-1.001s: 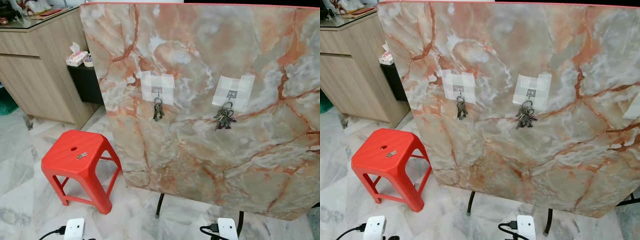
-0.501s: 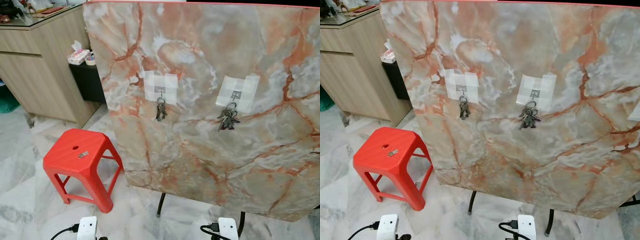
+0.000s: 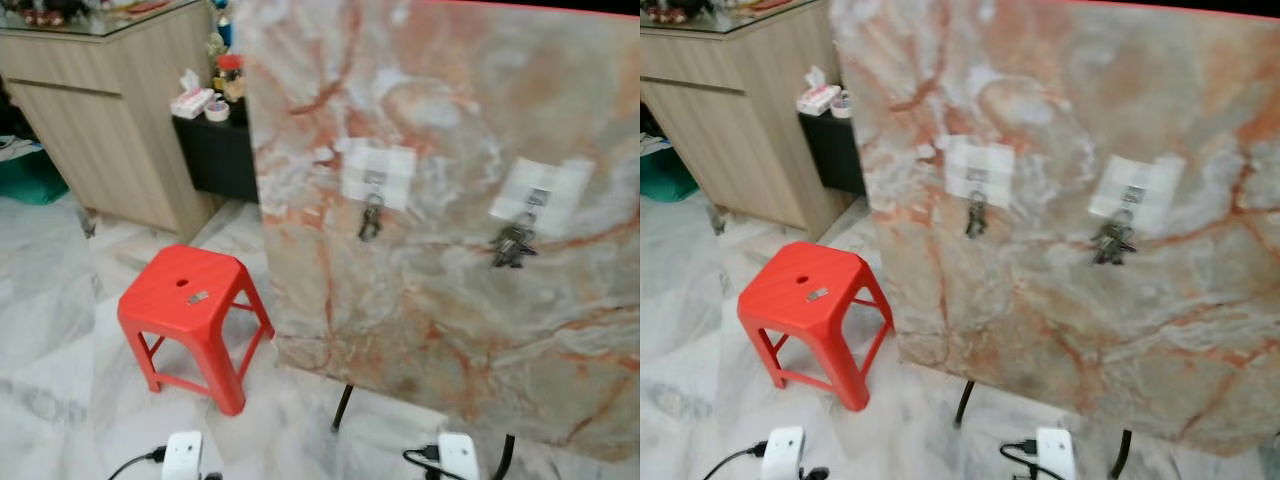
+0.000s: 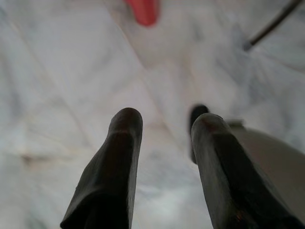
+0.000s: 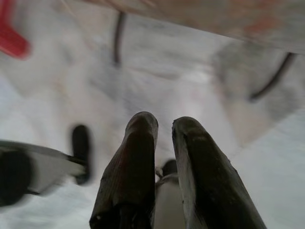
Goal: Hang keys on a hook
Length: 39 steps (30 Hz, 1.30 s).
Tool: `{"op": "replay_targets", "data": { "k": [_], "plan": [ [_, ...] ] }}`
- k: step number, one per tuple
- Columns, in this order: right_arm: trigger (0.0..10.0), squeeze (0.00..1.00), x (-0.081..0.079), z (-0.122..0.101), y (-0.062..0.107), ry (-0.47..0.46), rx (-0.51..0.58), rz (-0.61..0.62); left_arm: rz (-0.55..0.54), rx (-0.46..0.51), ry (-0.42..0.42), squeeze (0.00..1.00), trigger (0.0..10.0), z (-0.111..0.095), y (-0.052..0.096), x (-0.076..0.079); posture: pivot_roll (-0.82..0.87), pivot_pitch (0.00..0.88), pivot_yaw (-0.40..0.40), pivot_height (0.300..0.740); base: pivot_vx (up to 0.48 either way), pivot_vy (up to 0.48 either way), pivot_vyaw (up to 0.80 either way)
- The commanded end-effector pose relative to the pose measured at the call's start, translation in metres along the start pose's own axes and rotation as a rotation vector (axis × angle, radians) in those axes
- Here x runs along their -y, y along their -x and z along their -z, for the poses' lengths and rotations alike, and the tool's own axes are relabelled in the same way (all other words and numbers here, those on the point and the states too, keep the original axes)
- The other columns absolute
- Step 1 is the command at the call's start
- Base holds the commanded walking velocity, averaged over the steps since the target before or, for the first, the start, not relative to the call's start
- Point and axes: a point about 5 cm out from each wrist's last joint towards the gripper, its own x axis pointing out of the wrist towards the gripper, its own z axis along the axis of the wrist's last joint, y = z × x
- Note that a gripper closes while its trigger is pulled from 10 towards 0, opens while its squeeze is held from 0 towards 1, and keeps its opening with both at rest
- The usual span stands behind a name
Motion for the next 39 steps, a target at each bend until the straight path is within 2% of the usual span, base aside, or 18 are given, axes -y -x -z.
{"op": "replay_targets", "data": {
  "k": [1,6,10,13,15,22,28,39],
  "plan": [
    [10.0,0.00,0.009,0.006,0.001,-0.005,-0.018,0.025,-0.005,-0.011,0.008,0.00,10.0,0.003,0.001,-0.006,0.02,0.000,0.016,0.740,0.000,0.480,0.00],
    [10.0,0.00,0.009,0.006,0.001,-0.006,-0.019,0.026,-0.028,-0.017,0.011,0.00,10.0,0.006,0.006,-0.030,0.02,0.000,0.016,0.740,0.000,0.480,0.00],
    [10.0,0.00,0.009,0.006,0.001,-0.005,-0.019,0.026,-0.039,-0.017,0.013,0.00,10.0,0.006,0.008,-0.041,0.02,0.000,0.015,0.740,0.000,0.480,0.00],
    [10.0,0.00,0.009,0.006,0.001,-0.004,-0.018,0.025,-0.024,-0.014,0.012,0.00,10.0,0.006,0.006,-0.029,0.02,0.000,0.015,0.740,0.000,0.480,0.00],
    [10.0,0.00,0.009,0.006,0.001,-0.004,-0.018,0.025,-0.010,-0.014,0.006,0.00,10.0,0.006,0.003,-0.013,0.02,0.000,0.015,0.740,0.000,0.480,0.00],
    [10.0,0.00,0.009,0.006,0.001,-0.002,-0.018,0.025,0.000,-0.016,-0.001,0.00,10.0,0.004,0.000,0.002,0.02,0.000,0.015,0.740,0.000,0.480,0.00],
    [10.0,0.00,0.010,0.007,0.001,-0.001,-0.020,0.025,-0.003,-0.011,-0.002,0.00,10.0,-0.001,-0.001,0.002,0.02,0.000,0.015,0.740,0.000,0.480,0.00],
    [10.0,0.00,0.010,0.007,0.002,0.005,-0.021,0.023,-0.013,-0.003,0.000,0.00,10.0,-0.007,-0.001,-0.006,0.02,0.000,0.013,0.740,0.000,0.480,0.00]
  ]
}}
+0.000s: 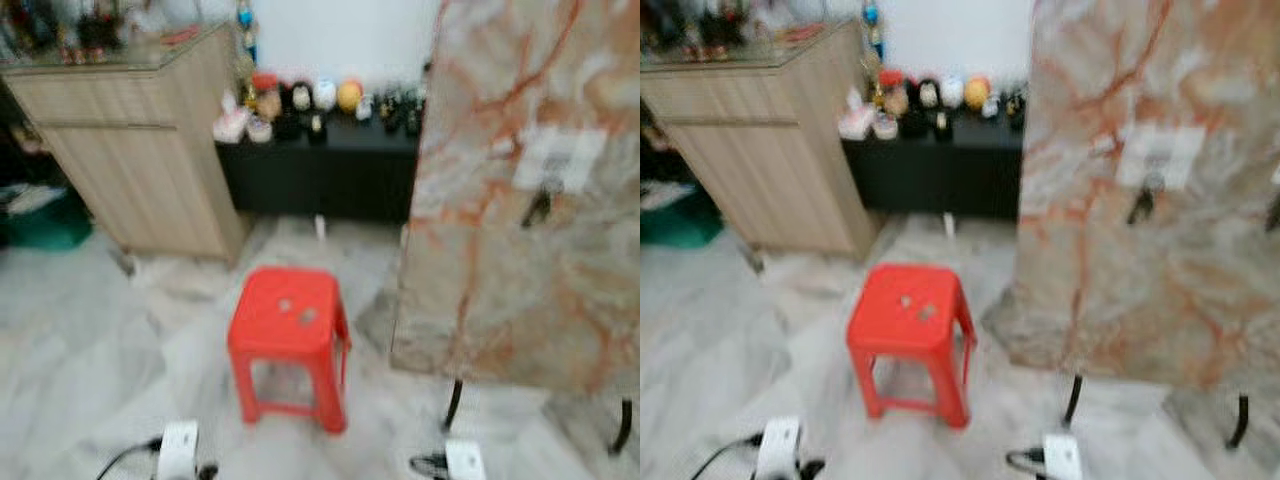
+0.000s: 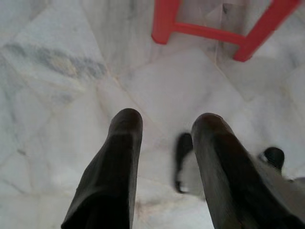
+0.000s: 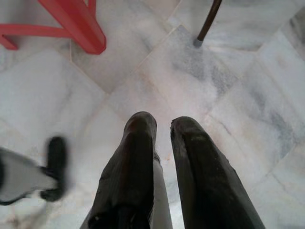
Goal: Hang keys on a hook
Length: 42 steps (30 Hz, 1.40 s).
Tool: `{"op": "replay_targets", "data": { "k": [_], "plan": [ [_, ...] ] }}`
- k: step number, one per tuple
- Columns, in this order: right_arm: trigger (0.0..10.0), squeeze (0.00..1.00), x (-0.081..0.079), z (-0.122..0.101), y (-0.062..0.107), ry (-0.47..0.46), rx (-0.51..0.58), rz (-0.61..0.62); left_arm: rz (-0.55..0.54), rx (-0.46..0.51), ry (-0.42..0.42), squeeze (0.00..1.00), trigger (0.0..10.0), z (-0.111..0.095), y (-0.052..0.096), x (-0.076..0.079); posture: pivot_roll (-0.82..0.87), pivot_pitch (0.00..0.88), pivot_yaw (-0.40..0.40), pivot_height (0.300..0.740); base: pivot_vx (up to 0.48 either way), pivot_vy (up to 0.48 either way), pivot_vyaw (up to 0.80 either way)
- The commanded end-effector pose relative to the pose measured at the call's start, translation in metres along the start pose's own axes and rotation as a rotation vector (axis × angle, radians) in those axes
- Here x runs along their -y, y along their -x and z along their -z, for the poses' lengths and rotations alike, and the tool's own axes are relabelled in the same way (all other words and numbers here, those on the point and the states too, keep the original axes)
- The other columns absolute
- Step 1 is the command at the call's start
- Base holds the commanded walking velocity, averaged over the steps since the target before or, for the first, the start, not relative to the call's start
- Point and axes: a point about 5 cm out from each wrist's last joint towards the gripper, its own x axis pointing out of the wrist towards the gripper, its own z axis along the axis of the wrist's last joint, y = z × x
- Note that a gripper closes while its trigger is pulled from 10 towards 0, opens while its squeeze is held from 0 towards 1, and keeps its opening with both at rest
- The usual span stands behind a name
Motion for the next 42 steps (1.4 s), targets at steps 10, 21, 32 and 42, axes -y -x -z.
{"op": "replay_targets", "data": {
  "k": [10,21,32,42],
  "plan": [
    [10.0,0.00,-0.011,-0.008,-0.001,0.000,0.024,-0.026,-0.030,-0.036,0.001,0.00,10.0,0.016,0.005,-0.014,0.02,0.000,0.010,0.740,0.000,0.480,0.00],
    [10.0,0.00,-0.011,-0.009,-0.001,-0.003,0.024,-0.026,-0.036,-0.038,0.002,0.00,10.0,0.021,0.006,-0.017,0.02,0.000,0.011,0.740,0.000,0.131,0.00],
    [10.0,0.00,-0.011,-0.009,-0.002,-0.002,0.025,-0.025,-0.031,-0.033,0.017,0.00,10.0,0.020,0.007,-0.018,0.02,0.000,0.011,0.740,0.000,0.000,0.00],
    [10.0,0.00,-0.011,-0.011,-0.002,0.029,0.040,-0.019,-0.008,-0.029,0.016,0.00,10.0,0.016,0.005,-0.010,0.02,0.000,0.011,0.740,0.055,0.000,0.00]
  ]
}}
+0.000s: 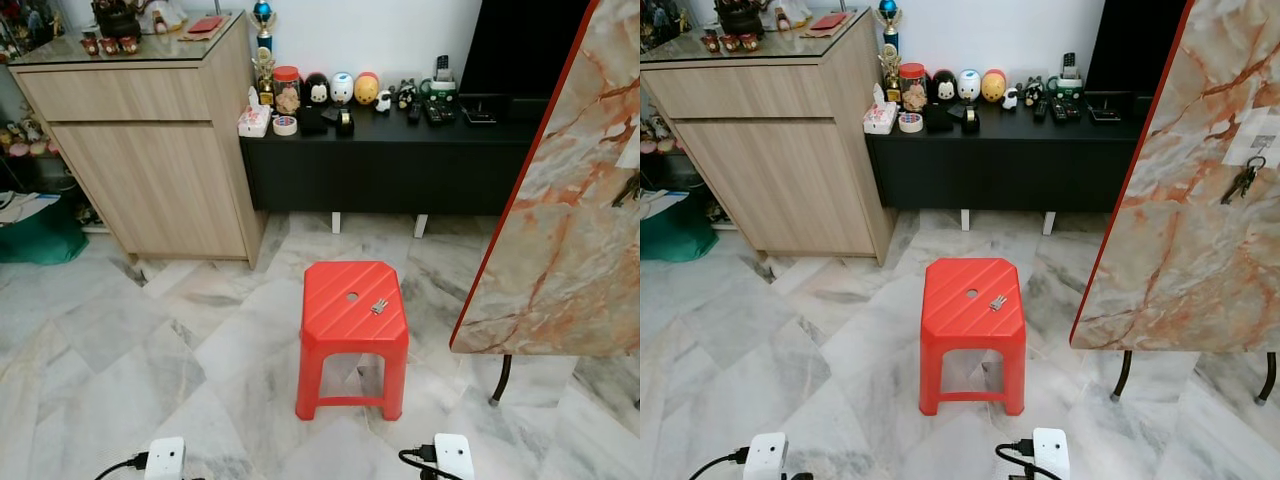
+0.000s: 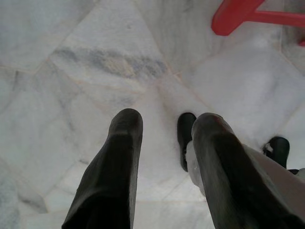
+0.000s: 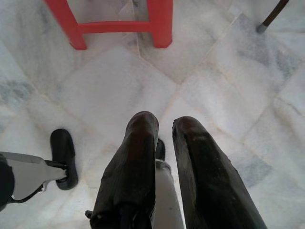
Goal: Hang keys on a hook
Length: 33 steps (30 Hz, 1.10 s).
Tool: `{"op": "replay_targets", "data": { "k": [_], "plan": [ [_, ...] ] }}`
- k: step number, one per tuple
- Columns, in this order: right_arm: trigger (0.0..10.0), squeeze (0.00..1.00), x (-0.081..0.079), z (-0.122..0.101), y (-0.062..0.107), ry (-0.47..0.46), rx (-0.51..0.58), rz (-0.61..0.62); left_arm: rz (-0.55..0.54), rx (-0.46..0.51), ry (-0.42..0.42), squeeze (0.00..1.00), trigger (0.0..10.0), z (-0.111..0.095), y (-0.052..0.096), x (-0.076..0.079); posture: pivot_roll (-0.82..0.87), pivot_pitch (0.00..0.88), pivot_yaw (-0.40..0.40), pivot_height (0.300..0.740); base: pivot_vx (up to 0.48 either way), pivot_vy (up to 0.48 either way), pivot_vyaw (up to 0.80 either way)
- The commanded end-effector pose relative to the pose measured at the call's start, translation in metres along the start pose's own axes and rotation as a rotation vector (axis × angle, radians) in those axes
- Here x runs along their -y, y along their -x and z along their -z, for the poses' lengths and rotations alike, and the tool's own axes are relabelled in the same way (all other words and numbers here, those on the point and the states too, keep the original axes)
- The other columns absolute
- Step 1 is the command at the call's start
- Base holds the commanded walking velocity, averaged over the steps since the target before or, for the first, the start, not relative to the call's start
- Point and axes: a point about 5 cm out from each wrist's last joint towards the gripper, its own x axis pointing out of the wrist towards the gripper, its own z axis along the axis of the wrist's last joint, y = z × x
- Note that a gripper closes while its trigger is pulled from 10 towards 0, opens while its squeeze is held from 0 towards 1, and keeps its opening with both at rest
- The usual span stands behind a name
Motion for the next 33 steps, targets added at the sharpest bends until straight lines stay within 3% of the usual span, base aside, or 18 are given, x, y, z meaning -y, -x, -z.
{"op": "replay_targets", "data": {
  "k": [1,6,24,33],
  "plan": [
    [10.0,0.00,0.000,-0.001,0.000,0.013,0.011,0.003,0.006,-0.012,-0.003,0.00,10.0,0.001,0.000,0.001,0.02,0.000,0.011,0.740,0.300,0.000,0.00],
    [10.0,0.00,0.000,-0.001,0.000,0.006,0.008,0.003,0.005,-0.005,-0.001,0.00,10.0,-0.001,-0.001,0.002,0.02,0.000,0.012,0.740,0.357,0.000,0.80],
    [10.0,0.00,-0.001,-0.001,0.000,-0.003,0.007,0.001,0.000,-0.003,0.004,0.00,10.0,-0.002,0.001,-0.012,0.02,0.000,0.014,0.740,0.379,0.000,0.00],
    [10.0,0.00,-0.001,0.000,0.000,-0.013,0.005,0.002,0.029,0.002,-0.004,0.00,10.0,-0.005,-0.003,0.016,0.02,0.000,0.016,0.740,0.122,0.000,0.00]
  ]
}}
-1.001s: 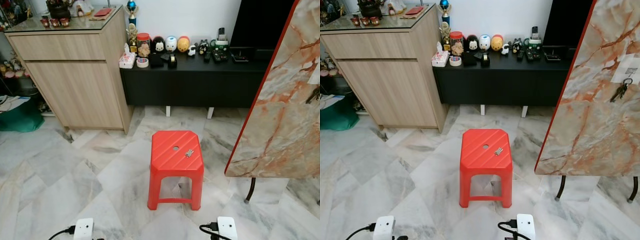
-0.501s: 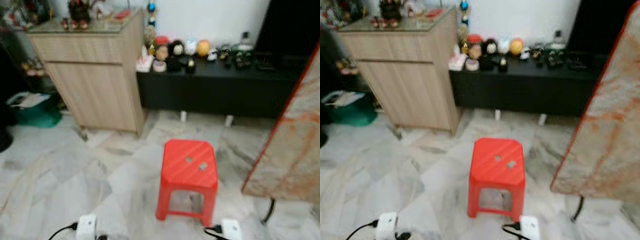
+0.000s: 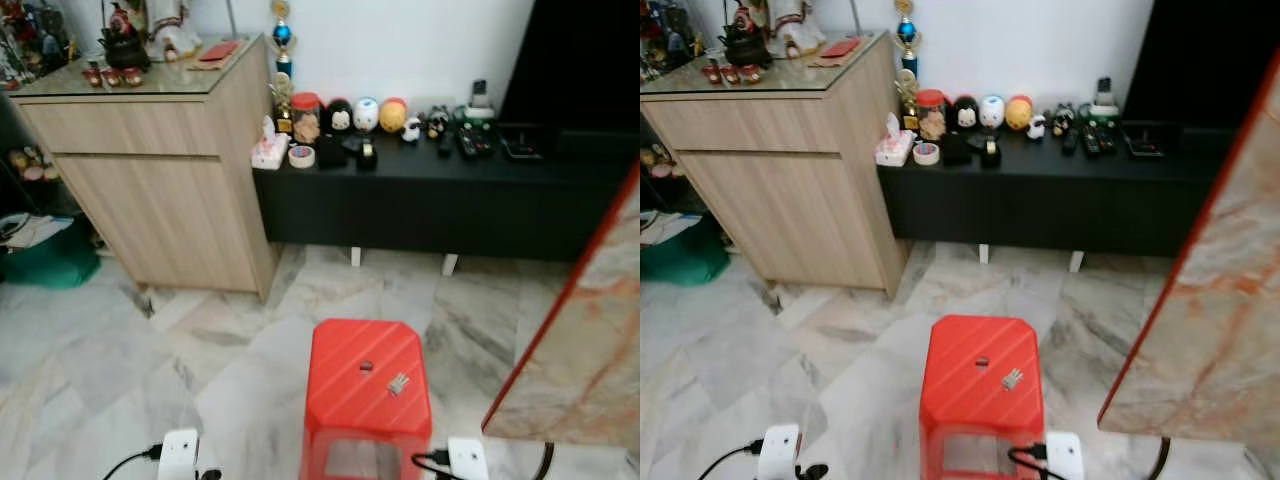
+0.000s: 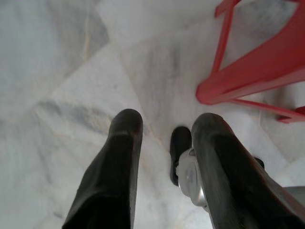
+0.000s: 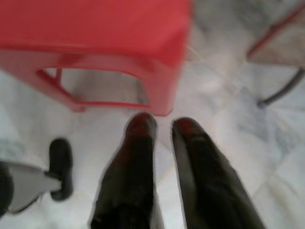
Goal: Hang keys on a hook
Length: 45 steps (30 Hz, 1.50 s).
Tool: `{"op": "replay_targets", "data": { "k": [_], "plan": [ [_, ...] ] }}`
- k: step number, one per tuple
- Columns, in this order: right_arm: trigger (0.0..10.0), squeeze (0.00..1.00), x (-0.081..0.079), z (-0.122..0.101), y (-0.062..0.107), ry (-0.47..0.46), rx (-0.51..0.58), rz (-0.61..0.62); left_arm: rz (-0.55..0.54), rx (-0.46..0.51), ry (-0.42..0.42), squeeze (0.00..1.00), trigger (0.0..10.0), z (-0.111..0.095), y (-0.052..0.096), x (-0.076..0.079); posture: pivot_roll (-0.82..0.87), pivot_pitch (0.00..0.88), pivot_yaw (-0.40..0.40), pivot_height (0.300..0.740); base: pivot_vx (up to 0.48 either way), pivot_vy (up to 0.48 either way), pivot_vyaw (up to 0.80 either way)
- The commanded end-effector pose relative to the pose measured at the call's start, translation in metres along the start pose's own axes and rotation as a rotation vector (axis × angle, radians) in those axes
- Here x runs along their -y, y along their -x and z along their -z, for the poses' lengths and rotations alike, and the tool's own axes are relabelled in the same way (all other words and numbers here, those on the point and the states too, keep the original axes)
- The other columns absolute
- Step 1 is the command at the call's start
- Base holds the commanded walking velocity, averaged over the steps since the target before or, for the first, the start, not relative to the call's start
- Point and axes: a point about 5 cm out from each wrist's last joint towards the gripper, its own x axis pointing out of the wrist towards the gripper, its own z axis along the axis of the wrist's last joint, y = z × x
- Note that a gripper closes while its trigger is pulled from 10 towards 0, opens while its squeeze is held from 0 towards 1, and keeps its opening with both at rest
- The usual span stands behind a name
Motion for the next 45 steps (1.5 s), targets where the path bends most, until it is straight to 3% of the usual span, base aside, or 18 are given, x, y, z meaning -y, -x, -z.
{"op": "replay_targets", "data": {
  "k": [1,7,13,19,35,41,45],
  "plan": [
    [10.0,0.00,0.004,0.006,0.001,0.001,-0.017,0.011,0.007,-0.025,-0.007,0.00,10.0,0.006,0.000,0.005,0.02,0.000,0.016,0.740,0.000,0.000,0.00],
    [10.0,0.00,0.004,0.007,0.002,-0.002,-0.017,0.012,0.008,-0.005,-0.006,0.00,10.0,-0.002,-0.002,0.009,0.01,0.000,0.017,0.740,0.000,0.000,0.00],
    [10.0,0.00,0.004,0.008,0.002,-0.003,-0.017,0.013,-0.004,0.014,0.010,0.00,10.0,-0.009,0.000,-0.011,0.01,0.000,0.018,0.740,0.000,0.000,0.00],
    [10.0,0.00,0.004,0.007,0.002,-0.008,-0.013,0.018,-0.031,0.001,0.009,0.00,10.0,0.001,0.005,-0.028,0.02,0.000,0.017,0.740,0.000,0.094,0.00],
    [10.0,0.00,0.004,0.006,0.001,-0.014,-0.005,0.025,-0.022,-0.014,-0.003,0.00,10.0,0.009,0.004,-0.015,0.02,0.000,0.021,0.740,0.000,0.095,0.00],
    [10.0,0.00,0.003,0.006,0.001,-0.018,-0.003,0.025,-0.014,0.045,-0.036,0.00,10.0,-0.005,0.002,-0.016,0.02,0.000,0.022,0.740,0.000,0.000,0.00],
    [10.0,0.00,0.003,0.006,0.001,-0.019,-0.004,0.024,0.001,0.132,-0.054,0.00,10.0,-0.030,0.001,-0.020,0.03,0.000,0.024,0.740,0.000,0.000,0.00]
  ]
}}
